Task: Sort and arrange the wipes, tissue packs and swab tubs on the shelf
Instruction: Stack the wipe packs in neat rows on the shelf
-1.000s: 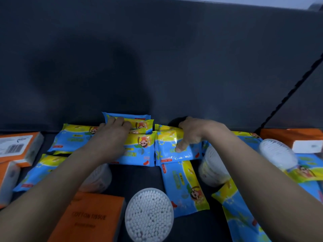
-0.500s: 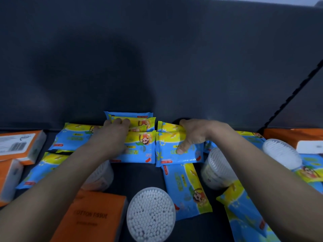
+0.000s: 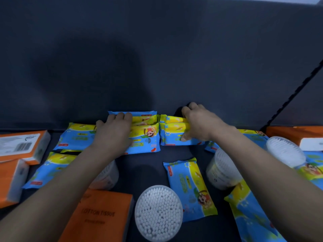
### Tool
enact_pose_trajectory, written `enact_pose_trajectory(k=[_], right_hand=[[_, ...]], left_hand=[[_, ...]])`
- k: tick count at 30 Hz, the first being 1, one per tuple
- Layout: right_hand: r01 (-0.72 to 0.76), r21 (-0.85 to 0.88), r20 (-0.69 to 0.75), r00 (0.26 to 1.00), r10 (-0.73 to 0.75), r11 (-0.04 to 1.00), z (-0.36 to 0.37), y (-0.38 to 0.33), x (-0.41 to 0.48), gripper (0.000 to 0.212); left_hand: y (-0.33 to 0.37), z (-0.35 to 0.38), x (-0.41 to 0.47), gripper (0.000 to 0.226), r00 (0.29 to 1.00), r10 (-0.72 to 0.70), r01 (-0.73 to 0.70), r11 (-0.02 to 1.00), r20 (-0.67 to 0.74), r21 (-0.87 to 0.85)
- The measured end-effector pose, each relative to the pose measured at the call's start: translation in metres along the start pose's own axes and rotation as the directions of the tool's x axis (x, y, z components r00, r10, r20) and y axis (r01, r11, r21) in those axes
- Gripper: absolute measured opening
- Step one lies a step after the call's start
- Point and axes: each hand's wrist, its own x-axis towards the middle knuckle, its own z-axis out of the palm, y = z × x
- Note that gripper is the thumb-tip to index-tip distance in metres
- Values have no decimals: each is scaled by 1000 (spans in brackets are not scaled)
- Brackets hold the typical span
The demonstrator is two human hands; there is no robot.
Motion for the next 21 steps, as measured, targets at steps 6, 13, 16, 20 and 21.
enact_pose_trajectory(k=[6, 13, 16, 20, 21], right_hand=[[-12, -32, 54, 998, 14, 999, -3, 1, -7, 74], [-24, -127, -50, 999, 18, 992, -4, 0, -11, 61], [-2, -74, -63, 998, -3, 997, -2, -3, -10, 63], [-19, -158, -129, 992, -2, 987, -1, -5, -10, 59], [-28, -170, -138, 990, 4, 985, -1, -6, -11, 59]], left_hand=[[2, 3, 2, 66, 1000, 25, -25, 996, 5, 87], [2, 3, 4, 53, 993, 22, -15, 998, -115, 67], [-1, 5, 5, 60, 996, 43, -43, 999, -77, 3], [-2, 3, 5, 63, 996, 46, -51, 996, -75, -69], [-1, 2, 5, 62, 996, 34, -40, 996, -84, -74]])
